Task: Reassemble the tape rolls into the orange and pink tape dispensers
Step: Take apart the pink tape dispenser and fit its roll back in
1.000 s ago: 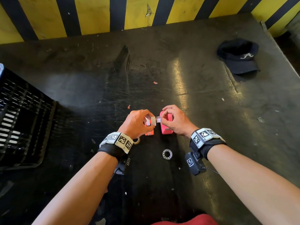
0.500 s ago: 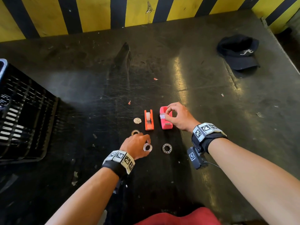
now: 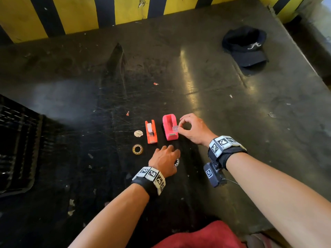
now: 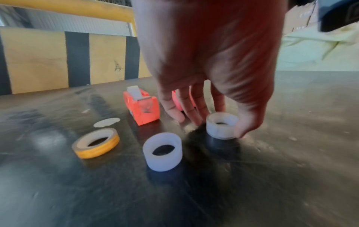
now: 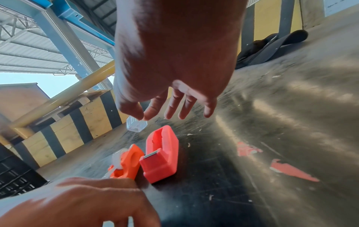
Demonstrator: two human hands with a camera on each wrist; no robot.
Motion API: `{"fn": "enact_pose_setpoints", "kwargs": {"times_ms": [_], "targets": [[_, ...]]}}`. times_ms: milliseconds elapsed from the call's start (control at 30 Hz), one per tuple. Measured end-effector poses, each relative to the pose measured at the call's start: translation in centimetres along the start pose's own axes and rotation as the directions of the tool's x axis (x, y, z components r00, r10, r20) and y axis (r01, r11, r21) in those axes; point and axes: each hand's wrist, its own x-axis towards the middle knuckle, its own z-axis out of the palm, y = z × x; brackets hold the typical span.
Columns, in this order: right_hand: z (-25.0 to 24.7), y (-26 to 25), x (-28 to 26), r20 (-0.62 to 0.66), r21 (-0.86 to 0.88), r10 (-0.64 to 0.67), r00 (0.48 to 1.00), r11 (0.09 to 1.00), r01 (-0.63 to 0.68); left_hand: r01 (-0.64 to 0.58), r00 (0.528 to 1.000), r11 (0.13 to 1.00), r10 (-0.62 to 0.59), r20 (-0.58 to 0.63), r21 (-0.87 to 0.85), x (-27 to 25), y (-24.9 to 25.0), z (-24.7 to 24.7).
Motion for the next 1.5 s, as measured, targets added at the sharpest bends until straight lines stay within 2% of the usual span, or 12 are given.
{"fn": "enact_pose_setpoints", "kwargs": {"times_ms": [100, 167, 233, 300, 500, 700, 1133, 1267, 1367, 1500], "targets": [[-0.7, 0.8, -0.6, -0.011, 0.006, 0.020, 1.000, 1.000, -0.020, 0.057, 0.994, 0.960, -0.080, -0.072, -0.275, -0.2, -1.0, -1.0], [-0.9, 1.1, -0.9, -0.016, 0.016, 0.026, 1.000, 1.000, -0.025, 0.082, 0.970, 0.820, -0.197, -0.144, -0.566, -0.6, -2.2, -2.5], [-0.7, 1.0, -1.1, -0.008, 0.018, 0.023, 1.000, 1.000, -0.023, 0.041, 0.940, 0.659, -0.281, -0.195, -0.751, -1.0, -3.7, -4.2], [-0.2, 0.3, -1.1, 0.008, 0.032, 0.004, 1.000, 0.999, -0.004, -0.006, 0.927, 0.597, -0.298, -0.229, -0.802, -1.1, -5.2, -5.6], [0.5, -2.2, -0.4, 0.070, 0.071, -0.059, 0.996, 0.996, 0.054, -0.051, 0.934, 0.535, -0.273, -0.230, -0.843, -1.5, -7.1, -6.8], [0.5, -2.9, 0.2, 0.089, 0.130, -0.054, 0.995, 0.991, 0.042, -0.068, 0.945, 0.444, -0.259, -0.201, -0.893, -2.2, -6.9, -6.9], [1.0, -3.2, 0.2, 0.151, 0.127, -0.017, 0.988, 0.992, -0.003, -0.022, 0.950, 0.543, -0.250, -0.187, -0.839, -1.8, -7.0, -7.0], [1.0, -2.7, 0.6, 0.100, 0.129, 0.011, 0.995, 0.991, -0.024, -0.029, 0.944, 0.574, -0.253, -0.211, -0.818, -1.8, -7.0, -7.5], [0.8, -2.0, 1.6, 0.116, -0.019, 0.010, 0.993, 1.000, -0.007, -0.006, 0.942, 0.599, -0.265, -0.205, -0.801, -1.6, -7.6, -7.8], [1.3, -1.5, 3.1, 0.302, -0.340, 0.058, 0.951, 0.939, 0.051, 0.002, 0.938, 0.651, -0.265, -0.225, -0.759, -1.0, -8.3, -8.6]]}}
